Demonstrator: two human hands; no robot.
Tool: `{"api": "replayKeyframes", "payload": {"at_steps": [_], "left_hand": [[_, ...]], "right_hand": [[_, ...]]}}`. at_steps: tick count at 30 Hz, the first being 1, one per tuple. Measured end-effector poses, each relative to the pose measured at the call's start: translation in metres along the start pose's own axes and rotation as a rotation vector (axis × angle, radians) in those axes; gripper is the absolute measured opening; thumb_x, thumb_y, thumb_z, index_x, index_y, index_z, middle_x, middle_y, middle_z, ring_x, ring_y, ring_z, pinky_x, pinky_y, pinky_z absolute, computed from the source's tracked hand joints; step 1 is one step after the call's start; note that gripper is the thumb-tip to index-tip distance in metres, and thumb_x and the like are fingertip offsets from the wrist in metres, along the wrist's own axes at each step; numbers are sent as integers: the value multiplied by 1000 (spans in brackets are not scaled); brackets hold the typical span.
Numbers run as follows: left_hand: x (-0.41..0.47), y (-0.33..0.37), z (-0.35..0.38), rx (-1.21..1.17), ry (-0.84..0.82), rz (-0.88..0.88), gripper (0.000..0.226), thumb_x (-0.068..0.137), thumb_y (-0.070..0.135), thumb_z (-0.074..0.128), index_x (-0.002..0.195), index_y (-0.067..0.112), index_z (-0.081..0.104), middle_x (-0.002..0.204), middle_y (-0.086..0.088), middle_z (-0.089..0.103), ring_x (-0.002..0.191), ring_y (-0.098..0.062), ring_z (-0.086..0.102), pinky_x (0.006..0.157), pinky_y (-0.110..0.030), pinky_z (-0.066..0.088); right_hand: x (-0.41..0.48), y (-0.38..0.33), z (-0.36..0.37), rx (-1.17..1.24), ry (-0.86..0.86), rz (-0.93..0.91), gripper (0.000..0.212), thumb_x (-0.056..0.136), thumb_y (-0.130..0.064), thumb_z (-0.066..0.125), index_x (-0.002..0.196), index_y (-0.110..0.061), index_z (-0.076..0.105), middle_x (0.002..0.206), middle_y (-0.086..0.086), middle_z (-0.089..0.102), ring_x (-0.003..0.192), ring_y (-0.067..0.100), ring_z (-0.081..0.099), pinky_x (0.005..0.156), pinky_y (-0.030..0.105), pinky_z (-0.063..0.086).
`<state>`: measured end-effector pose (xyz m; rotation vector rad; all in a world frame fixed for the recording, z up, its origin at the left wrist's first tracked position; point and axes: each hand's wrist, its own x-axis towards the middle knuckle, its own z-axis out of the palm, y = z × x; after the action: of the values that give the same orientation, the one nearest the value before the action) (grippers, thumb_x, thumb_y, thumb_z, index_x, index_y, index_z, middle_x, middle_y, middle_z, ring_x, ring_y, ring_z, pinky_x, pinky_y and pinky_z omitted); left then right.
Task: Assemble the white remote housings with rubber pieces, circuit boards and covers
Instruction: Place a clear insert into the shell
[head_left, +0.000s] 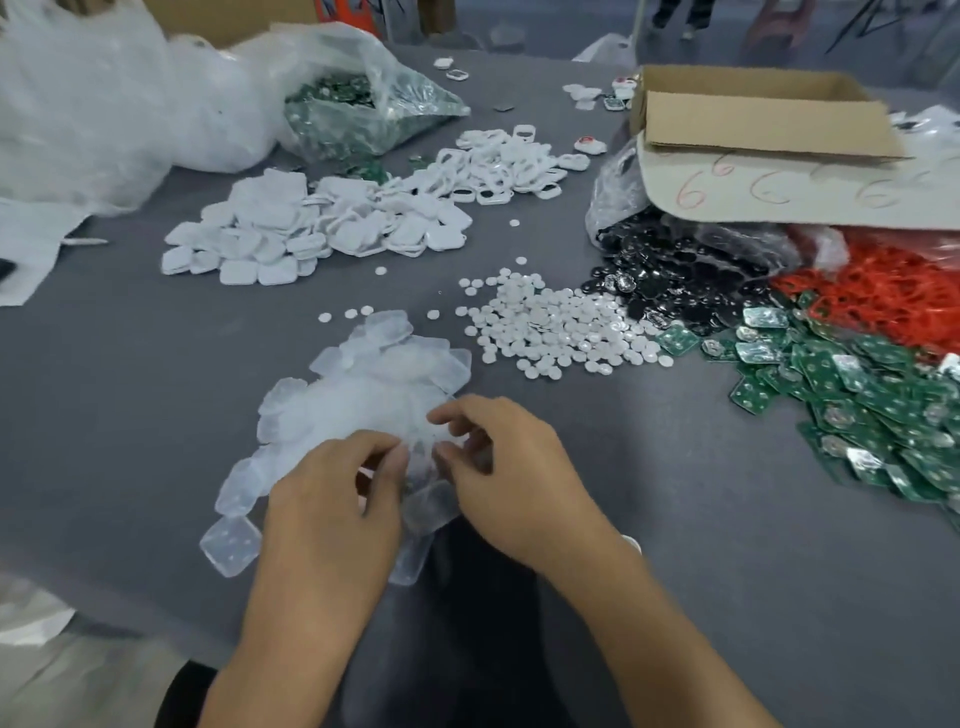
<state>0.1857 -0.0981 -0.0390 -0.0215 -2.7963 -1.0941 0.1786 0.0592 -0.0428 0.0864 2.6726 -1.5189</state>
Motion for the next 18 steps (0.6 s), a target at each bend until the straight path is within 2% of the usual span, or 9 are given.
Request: {"api": "replayKeyframes", "payload": {"at_steps": [2, 5, 7, 11, 14, 18], "left_hand": [[-1, 2, -3, -83, 25, 22, 17, 96, 40, 55, 82, 43, 64, 86, 30, 67, 87, 11, 61, 67, -5, 42], [-2, 7, -2, -228, 12, 18, 16, 100, 32, 57, 93, 39, 69, 89, 29, 68, 88, 6, 65, 71, -2, 41], [-5, 13, -1, -326, 13, 24, 16, 100, 27, 57, 98, 38, 69, 90, 27, 70, 87, 4, 66, 73, -4, 44], [-12, 27, 0, -510, -3, 22, 16, 99, 23, 61, 98, 36, 70, 89, 20, 74, 87, 0, 70, 73, -7, 50], [-17, 38, 2, -613, -62, 14, 10, 94, 22, 69, 98, 31, 73, 90, 18, 76, 87, 1, 72, 70, -6, 50], [-26, 48, 9, -700, -174, -10, 12, 90, 20, 74, 99, 28, 73, 91, 12, 78, 89, -3, 74, 78, -14, 55]], "right_hand": [[-8, 1, -6, 140, -50, -16, 32, 92, -30, 69, 121, -42, 63, 111, -20, 61, 96, -2, 60, 80, 13, 53], [-13, 1, -13, 221, 36, -35, 37, 89, -26, 73, 122, -40, 64, 109, -17, 66, 100, 2, 62, 85, 19, 54], [-16, -2, -17, 267, 45, -30, 29, 90, -22, 73, 116, -35, 68, 101, -11, 71, 94, 4, 66, 85, 23, 55], [-27, -4, -26, 513, 35, 14, 8, 92, -18, 72, 97, -23, 74, 86, 2, 75, 75, 4, 64, 71, 20, 51], [-38, -4, -36, 579, 38, -1, 4, 93, -17, 70, 94, -19, 74, 86, 0, 76, 77, 4, 66, 70, 18, 50], [-58, -1, -49, 567, 73, -28, 8, 95, -16, 68, 91, -14, 74, 78, -5, 73, 70, 4, 62, 65, 16, 48]]}}
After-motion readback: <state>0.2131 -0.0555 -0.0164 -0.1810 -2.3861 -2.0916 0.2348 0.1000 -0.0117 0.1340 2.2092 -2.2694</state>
